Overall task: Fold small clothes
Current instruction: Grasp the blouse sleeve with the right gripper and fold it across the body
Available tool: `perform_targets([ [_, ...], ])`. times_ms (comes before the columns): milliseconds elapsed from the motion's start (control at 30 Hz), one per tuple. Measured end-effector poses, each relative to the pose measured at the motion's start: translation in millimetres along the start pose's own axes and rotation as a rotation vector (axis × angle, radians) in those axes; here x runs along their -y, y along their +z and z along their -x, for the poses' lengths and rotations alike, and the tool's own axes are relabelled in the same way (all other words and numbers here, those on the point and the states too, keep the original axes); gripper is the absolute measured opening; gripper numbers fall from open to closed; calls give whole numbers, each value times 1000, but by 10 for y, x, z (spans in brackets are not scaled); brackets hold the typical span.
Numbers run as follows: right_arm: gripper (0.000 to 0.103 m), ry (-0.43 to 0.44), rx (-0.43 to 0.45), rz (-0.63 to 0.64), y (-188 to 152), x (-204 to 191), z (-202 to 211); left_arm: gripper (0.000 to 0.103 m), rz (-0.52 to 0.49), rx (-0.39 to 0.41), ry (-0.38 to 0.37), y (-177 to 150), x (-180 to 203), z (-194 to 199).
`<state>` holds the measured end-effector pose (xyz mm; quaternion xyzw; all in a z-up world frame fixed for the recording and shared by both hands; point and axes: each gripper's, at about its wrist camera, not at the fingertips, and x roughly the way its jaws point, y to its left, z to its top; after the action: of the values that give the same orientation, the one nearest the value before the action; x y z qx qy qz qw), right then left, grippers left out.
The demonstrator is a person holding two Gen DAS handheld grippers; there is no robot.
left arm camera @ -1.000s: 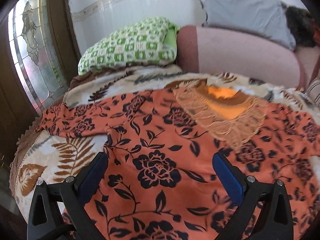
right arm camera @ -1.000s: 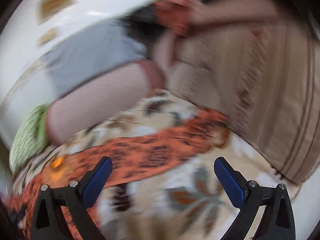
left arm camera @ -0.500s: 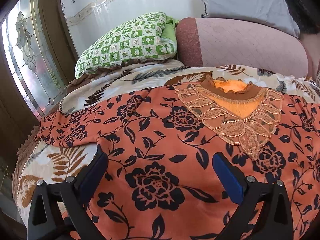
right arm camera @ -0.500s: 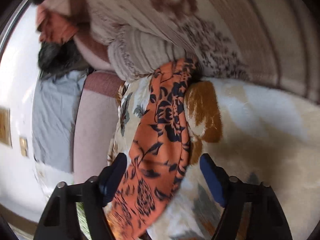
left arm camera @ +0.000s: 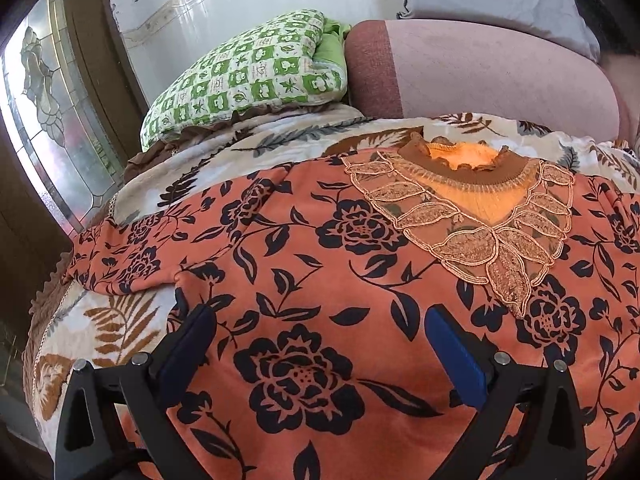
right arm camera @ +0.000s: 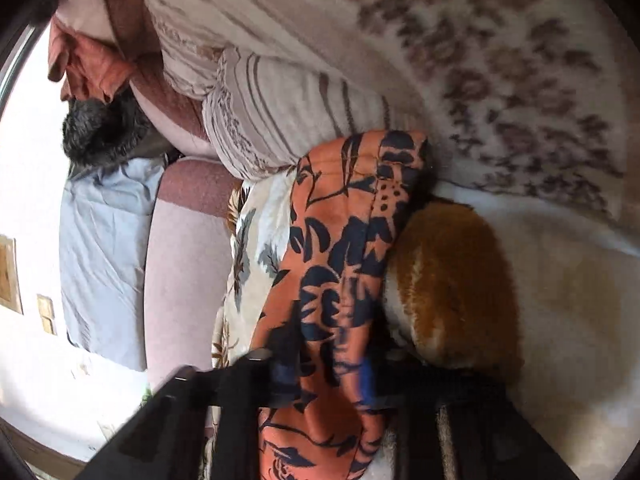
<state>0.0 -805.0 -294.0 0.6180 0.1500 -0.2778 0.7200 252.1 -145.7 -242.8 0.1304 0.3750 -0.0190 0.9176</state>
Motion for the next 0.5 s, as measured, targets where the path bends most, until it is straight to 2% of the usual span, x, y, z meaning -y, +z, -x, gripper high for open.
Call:
perform_targets([
  [133,11,72,69,27,-52,-129,139,103,12,1,-6,15,-29,16],
  [233,10,162,75,35,-106,-318,270,103,28,1,-10,31,-65,39],
  [367,10,287,16,102,-336,-835,407,103,63,7,-12,70,-162,98],
  [500,10,374,-97,202,-852,-1505,417,103,121,24,8,139,-386,191],
])
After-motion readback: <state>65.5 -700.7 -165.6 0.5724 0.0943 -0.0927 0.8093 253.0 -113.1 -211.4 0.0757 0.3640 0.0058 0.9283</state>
